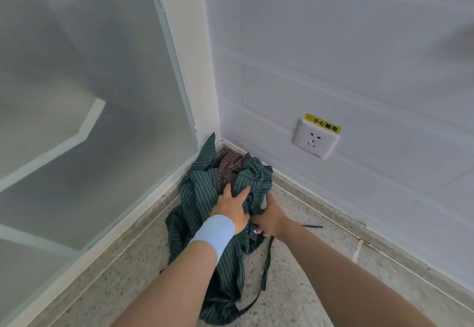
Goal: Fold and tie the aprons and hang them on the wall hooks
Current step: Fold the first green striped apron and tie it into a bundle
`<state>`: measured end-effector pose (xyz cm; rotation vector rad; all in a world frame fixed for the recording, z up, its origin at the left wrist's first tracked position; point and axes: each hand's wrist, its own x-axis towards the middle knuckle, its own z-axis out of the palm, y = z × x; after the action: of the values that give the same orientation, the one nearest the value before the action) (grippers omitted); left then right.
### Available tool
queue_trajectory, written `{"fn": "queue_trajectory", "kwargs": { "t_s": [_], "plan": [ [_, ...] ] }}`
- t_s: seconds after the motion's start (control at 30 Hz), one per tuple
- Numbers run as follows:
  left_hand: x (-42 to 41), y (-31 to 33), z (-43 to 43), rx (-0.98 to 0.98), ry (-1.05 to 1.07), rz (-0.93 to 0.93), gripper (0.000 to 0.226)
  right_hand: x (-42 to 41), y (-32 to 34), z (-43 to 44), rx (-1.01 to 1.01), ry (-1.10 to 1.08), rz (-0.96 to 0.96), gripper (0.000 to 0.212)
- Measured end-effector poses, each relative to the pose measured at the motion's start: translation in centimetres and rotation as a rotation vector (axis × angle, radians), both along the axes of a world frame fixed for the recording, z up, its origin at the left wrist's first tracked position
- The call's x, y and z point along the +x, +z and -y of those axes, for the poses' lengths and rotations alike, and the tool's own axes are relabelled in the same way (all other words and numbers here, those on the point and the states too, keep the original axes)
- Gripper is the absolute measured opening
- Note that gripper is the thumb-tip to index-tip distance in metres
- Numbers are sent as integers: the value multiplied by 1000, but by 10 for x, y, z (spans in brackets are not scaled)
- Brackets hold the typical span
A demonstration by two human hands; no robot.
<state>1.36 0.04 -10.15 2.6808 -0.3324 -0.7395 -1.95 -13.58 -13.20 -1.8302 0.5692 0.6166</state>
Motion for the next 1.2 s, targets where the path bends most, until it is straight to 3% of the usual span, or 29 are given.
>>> {"fn": "queue_trajectory", "kwargs": {
  "t_s": [0.1,0.13,0.2,0.37,0.43,0.53,0.6,0.67,0.73,0.8,0.87,0.9,1.0,1.07,1.13,1.2],
  "plan": [
    [7,-8,-4,-96,82,72,63,0,8,-3,-134,128,29,18],
    [9,-8,-6,-137,98,122,57,0,12,-1,-136,156,27,12],
    [12,-3,-14,-233,175,167,49,-1,17,6,-91,128,40,24],
    [12,33,-31,-547,514,79,49,-6,56,27,24,-84,104,75],
    [3,57,-34,-521,519,85,48,-13,85,32,54,-118,109,63],
    [-20,94,-31,-290,370,233,47,-25,127,34,144,-242,74,52],
    [-44,123,-23,-465,196,264,36,-34,157,33,302,-327,66,46],
    [-70,151,-15,-663,62,76,50,-47,186,31,454,-357,81,42],
    [-84,165,-9,-574,-30,62,70,-56,204,32,582,-351,104,39],
    [-94,178,-11,-538,10,131,60,-70,223,34,618,-310,141,32],
    [-100,195,-16,-618,105,156,41,-84,242,39,567,-227,187,25],
    [-102,204,-19,-640,141,174,33,-93,251,42,513,-179,216,34],
    [-111,237,-26,-612,147,253,20,-114,269,56,277,-12,331,93],
    [-115,255,-24,-611,128,227,21,-126,283,61,-7,169,429,115],
    [-122,274,-18,-624,146,170,21,-138,294,63,-241,359,498,117],
    [-128,289,-12,-641,175,125,23,-145,305,59,-373,431,577,91]
  ]
}}
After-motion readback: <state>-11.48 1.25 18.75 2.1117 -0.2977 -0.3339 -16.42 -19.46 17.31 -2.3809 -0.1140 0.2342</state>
